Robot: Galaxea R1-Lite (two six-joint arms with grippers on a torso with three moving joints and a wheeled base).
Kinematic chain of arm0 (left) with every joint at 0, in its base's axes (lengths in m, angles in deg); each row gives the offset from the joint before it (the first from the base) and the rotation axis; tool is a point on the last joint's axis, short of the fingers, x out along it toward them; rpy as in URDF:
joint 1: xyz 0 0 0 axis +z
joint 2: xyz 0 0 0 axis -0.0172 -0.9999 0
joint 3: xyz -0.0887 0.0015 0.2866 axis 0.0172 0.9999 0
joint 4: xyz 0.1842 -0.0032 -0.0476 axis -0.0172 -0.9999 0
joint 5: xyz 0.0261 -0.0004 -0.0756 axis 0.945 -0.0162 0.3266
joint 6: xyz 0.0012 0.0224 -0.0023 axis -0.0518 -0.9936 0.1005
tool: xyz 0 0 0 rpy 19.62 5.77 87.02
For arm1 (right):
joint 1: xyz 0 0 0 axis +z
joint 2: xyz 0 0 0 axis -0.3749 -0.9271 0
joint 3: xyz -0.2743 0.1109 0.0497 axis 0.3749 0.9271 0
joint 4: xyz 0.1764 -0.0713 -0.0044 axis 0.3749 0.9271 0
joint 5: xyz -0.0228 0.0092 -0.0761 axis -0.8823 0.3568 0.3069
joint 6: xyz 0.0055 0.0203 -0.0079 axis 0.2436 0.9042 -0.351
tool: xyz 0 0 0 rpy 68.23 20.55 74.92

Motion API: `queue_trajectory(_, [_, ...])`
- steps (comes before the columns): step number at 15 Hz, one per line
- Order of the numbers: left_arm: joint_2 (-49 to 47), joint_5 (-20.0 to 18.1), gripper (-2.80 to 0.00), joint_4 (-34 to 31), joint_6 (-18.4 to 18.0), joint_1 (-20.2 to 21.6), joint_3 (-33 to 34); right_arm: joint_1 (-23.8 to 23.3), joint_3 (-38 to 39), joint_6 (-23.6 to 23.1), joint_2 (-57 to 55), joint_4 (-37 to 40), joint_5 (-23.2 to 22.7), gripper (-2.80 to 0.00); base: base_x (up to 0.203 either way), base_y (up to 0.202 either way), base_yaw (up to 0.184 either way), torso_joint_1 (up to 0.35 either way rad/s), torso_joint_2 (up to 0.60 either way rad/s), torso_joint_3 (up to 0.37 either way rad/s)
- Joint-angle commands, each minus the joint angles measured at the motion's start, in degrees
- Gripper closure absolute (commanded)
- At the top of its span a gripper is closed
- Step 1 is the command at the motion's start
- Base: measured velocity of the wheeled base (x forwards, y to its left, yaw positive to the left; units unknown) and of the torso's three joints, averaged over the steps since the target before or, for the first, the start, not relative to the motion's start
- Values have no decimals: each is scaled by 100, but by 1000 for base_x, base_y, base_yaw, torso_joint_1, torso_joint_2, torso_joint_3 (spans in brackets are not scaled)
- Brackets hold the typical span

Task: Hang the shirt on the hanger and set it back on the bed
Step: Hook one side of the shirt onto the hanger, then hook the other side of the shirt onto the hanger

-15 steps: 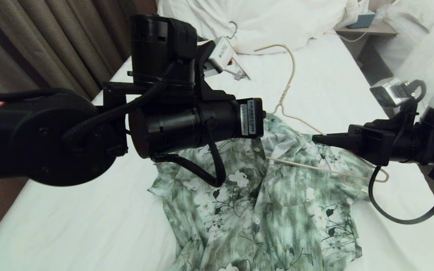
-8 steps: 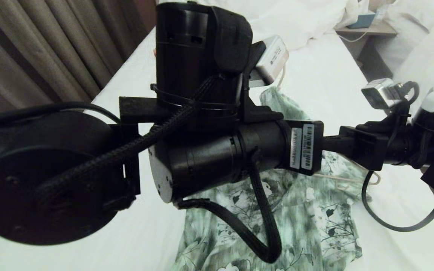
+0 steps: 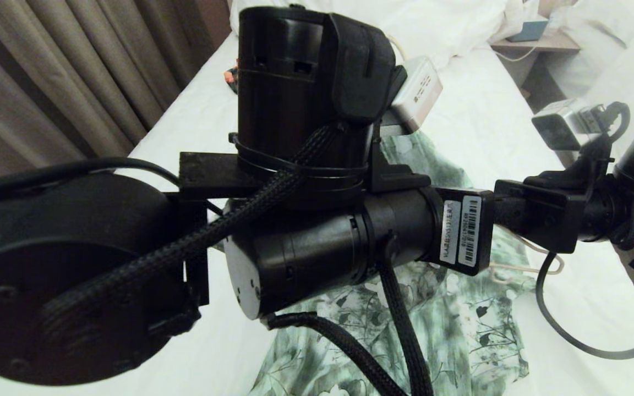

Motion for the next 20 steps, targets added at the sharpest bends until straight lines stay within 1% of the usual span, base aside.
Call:
queue_trajectory(1, [41, 58, 0, -7, -5, -21, 82, 24, -13, 13, 22, -40, -30, 0, 0, 0, 0, 0, 0, 0])
queue_trajectory(2, [101, 70, -280, -12, -14, -68, 135, 23, -13, 13, -7, -47, -19, 0, 0, 0, 0, 0, 0, 0])
queue_trajectory(8, [367, 115, -280, -11, -16, -221, 535, 23, -154, 13, -179, -49, -19, 0, 0, 0, 0, 0, 0, 0])
queue_trajectory(10, [495, 194, -280, -19, -16, -284, 711, 23, -182, 13, -210, -93, -19, 0, 0, 0, 0, 0, 0, 0])
queue_trajectory(14, [829, 605, -280, -74, -16, -738, 1045, 40, -198, 30, -307, -251, -19, 0, 0, 0, 0, 0, 0, 0])
queue_trajectory(17, [1075, 738, -280, -87, -38, -769, 1482, 186, -202, 39, -298, -257, -19, 0, 0, 0, 0, 0, 0, 0])
queue_trajectory(19, [1477, 1058, -280, -361, -39, -765, 1629, 401, -255, 39, -299, -251, -19, 0, 0, 0, 0, 0, 0, 0])
queue_trajectory(20, [1740, 1161, -280, -524, -37, -732, 1712, 497, -262, 45, -337, -251, -19, 0, 0, 0, 0, 0, 0, 0])
